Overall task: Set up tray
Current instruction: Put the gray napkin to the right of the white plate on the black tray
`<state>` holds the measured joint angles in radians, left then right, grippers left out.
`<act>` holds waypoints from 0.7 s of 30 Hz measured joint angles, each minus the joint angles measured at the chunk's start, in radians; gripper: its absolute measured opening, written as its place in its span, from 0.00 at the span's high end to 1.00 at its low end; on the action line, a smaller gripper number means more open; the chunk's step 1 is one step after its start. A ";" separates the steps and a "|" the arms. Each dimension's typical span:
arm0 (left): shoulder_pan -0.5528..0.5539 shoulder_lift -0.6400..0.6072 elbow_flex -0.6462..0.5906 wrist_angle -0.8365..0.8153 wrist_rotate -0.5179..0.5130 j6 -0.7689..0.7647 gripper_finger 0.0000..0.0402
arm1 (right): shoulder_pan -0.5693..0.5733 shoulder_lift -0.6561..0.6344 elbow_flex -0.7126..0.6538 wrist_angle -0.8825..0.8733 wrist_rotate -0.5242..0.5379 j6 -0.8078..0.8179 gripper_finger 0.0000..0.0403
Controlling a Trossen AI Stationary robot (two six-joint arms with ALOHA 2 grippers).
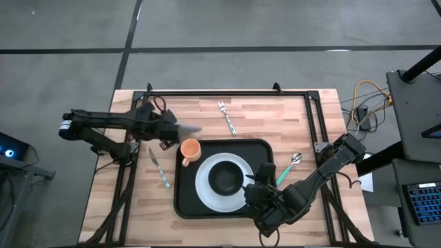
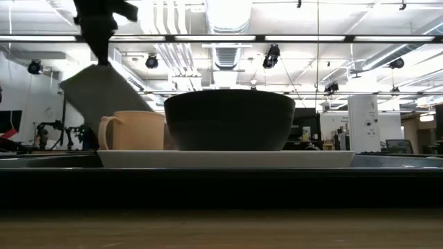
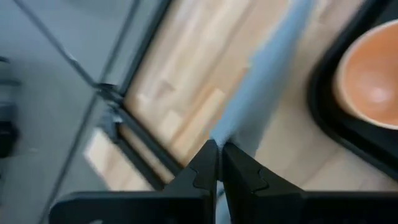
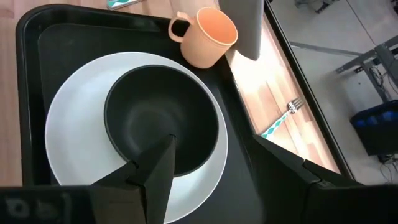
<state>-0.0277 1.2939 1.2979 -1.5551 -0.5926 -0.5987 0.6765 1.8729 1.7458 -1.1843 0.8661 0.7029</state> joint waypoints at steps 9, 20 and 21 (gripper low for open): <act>0.000 0.091 0.249 -0.019 -0.121 0.136 1.00 | 0.000 0.000 0.000 -0.001 0.028 0.002 0.52; 0.000 0.324 0.588 -0.018 -0.176 0.334 1.00 | 0.000 0.000 -0.001 -0.006 0.028 0.004 0.52; 0.000 0.343 0.612 -0.015 -0.177 0.342 1.00 | 0.000 0.000 -0.001 -0.011 0.028 0.006 0.52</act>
<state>-0.0277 1.6367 1.9099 -1.5700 -0.7696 -0.2564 0.6765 1.8729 1.7451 -1.1957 0.8946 0.7088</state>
